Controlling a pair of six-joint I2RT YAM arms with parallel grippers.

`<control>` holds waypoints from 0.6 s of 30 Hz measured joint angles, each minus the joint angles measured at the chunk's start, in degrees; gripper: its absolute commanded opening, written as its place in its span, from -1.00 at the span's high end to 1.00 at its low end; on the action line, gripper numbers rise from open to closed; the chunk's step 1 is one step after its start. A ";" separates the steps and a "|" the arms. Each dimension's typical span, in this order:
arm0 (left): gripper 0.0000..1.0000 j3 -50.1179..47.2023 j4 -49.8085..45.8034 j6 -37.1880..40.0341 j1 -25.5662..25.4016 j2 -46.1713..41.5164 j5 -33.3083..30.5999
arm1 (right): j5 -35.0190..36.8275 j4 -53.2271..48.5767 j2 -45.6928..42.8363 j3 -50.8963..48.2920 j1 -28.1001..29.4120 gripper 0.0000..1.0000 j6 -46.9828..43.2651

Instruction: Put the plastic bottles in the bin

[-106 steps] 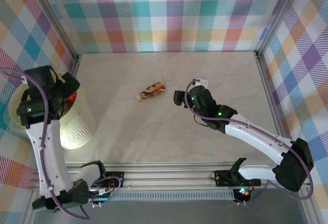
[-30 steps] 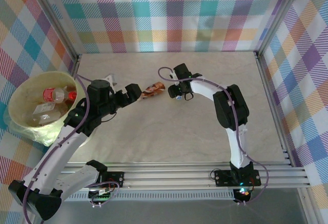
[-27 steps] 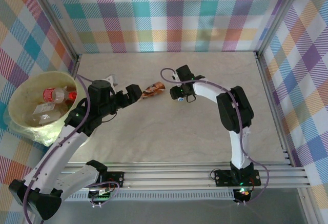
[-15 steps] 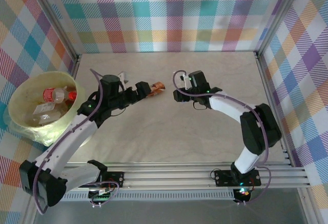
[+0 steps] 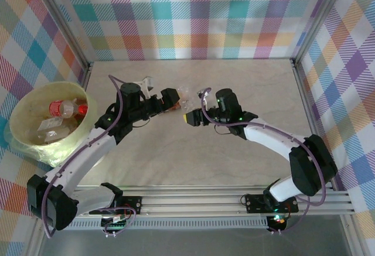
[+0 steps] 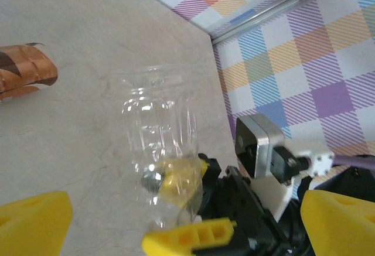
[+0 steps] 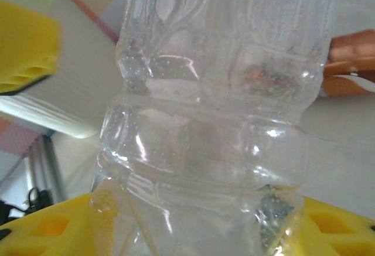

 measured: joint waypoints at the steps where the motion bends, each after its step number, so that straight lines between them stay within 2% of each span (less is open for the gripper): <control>1: -1.00 0.00 0.63 -0.17 -0.02 0.59 0.33 | -0.74 0.63 -0.13 0.00 0.42 0.06 0.33; 8: -0.96 0.00 1.55 -0.37 -0.28 2.86 1.44 | -5.51 5.60 -0.22 -0.07 2.64 0.05 4.04; 18: -0.69 0.00 1.73 -0.61 -0.28 2.86 1.40 | -10.03 9.33 -0.24 -0.07 4.76 0.03 5.95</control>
